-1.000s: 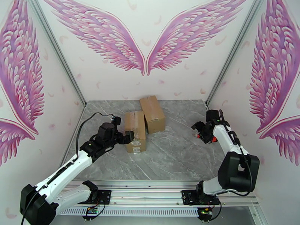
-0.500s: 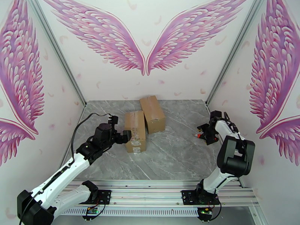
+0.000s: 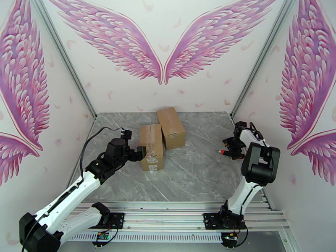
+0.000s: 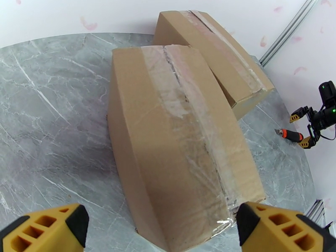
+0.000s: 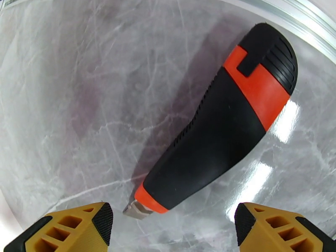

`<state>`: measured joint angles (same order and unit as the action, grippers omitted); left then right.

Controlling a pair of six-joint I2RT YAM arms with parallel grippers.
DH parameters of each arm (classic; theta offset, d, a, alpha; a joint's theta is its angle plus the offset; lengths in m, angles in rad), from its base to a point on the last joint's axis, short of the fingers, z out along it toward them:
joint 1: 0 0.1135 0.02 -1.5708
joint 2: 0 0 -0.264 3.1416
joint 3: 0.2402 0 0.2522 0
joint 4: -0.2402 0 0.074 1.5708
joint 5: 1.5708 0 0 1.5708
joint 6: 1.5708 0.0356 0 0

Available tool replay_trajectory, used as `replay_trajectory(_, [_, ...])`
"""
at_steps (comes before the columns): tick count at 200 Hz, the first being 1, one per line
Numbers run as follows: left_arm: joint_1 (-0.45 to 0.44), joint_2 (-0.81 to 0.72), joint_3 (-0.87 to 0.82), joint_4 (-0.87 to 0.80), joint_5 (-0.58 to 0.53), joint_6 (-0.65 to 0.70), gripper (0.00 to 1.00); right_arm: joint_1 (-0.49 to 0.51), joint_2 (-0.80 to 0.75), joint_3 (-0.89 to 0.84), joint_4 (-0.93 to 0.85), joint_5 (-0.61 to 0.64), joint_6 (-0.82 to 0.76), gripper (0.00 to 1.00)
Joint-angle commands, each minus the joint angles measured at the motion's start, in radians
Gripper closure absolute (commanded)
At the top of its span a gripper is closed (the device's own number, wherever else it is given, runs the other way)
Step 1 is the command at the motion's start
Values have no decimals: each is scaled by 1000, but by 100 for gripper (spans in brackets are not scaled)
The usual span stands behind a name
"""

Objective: Unpack the express box

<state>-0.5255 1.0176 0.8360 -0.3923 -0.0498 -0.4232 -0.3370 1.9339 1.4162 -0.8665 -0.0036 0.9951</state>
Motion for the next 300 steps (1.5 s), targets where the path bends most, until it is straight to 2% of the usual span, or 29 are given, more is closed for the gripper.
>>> replay_trajectory(1, [5,-3,-8,-26,-16,2,1,-10,47,41,-44,29,25,18])
replay_trajectory(58, [5,-26,-12,-54,-39,-9,1,-8,113,79,-74,53,19,18])
replay_trajectory(107, [5,-42,-28,-55,-49,-31,1,3,140,85,-83,84,-24,23])
replay_trajectory(136, [4,-47,-31,-56,-48,-38,1,11,137,67,-56,79,-57,33])
replay_trajectory(154, [3,-54,-35,-56,-46,-38,1,18,130,58,-35,74,-88,44])
replay_trajectory(184, [3,-54,-43,-43,-24,-37,1,32,111,32,3,53,-135,51])
replay_trajectory(225, [3,-48,-28,-42,-4,-17,1,75,72,-2,42,25,-241,54])
replay_trajectory(258, [3,-30,-13,-31,16,11,1,152,41,-26,36,35,-318,53])
replay_trajectory(300, [1,-15,19,-55,49,28,1,209,4,-106,69,25,-345,55])
